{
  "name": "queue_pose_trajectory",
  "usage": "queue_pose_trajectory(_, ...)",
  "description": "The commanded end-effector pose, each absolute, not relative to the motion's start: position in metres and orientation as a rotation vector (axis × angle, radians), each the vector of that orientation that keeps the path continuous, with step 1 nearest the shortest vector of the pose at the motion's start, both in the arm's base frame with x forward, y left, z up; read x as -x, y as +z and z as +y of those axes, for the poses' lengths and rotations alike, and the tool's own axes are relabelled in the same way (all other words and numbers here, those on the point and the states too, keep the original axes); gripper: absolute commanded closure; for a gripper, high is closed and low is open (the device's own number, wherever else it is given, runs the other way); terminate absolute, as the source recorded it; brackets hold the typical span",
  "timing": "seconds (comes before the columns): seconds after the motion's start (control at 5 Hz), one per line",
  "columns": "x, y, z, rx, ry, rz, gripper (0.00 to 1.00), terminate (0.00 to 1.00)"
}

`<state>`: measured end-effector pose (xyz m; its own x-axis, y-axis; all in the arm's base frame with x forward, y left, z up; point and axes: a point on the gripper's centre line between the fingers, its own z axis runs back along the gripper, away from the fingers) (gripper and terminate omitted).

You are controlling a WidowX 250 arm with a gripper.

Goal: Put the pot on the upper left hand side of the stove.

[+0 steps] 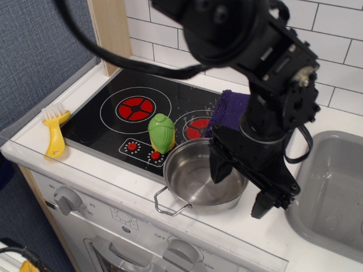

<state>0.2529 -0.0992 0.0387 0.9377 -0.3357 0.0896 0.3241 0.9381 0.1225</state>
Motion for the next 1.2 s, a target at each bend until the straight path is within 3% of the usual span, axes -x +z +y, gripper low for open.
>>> queue_pose_trajectory(0.0,-0.253,0.015,-0.100,-0.120,-0.338,-0.077,0.00,0.00)
queue_pose_trajectory(0.2,-0.248,-0.002,-0.096,-0.106,-0.339,-0.035,1.00,0.00)
queue_pose_trajectory(0.6,-0.240,0.003,-0.092,-0.089,-0.341,-0.033,1.00,0.00)
queue_pose_trajectory(1.0,-0.230,0.041,-0.103,-0.004,-0.332,-0.096,1.00,0.00)
